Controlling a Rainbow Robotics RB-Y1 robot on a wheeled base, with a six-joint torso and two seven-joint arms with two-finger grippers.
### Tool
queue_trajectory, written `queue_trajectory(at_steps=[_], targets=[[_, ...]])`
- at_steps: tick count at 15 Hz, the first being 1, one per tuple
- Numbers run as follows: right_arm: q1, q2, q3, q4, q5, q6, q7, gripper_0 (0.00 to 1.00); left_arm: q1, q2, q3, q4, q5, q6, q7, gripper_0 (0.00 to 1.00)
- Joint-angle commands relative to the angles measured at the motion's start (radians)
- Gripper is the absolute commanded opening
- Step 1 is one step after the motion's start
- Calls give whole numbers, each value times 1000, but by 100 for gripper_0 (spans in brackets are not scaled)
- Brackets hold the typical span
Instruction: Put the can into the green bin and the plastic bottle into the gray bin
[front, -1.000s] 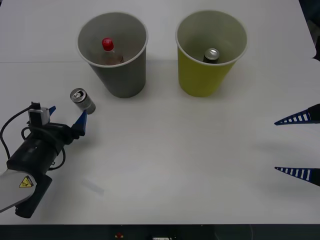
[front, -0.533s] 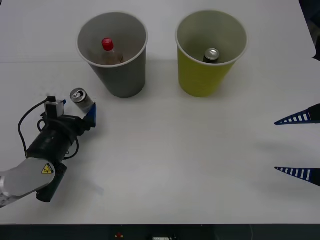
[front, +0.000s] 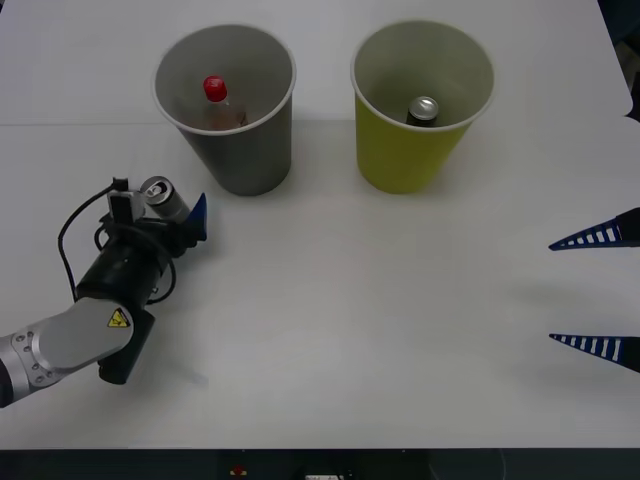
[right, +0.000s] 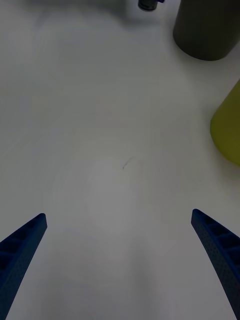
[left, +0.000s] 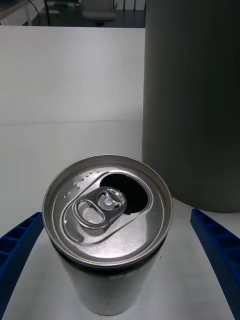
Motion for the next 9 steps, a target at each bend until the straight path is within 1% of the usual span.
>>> queue_trajectory(at_steps=[1, 2, 6, 9], targets=[[0, 0, 0, 0, 0, 0, 0, 100, -2, -2, 0, 2, 2, -7, -1, 43], [0, 0, 0, 0, 0, 0, 0, 100, -2, -2, 0, 2, 2, -7, -2, 0], [0, 0, 0, 0, 0, 0, 0, 100, -2, -2, 0, 2, -3, -8, -2, 0], [0, 0, 0, 0, 0, 0, 0, 100, -1, -2, 3, 2, -26, -8, 2, 0]])
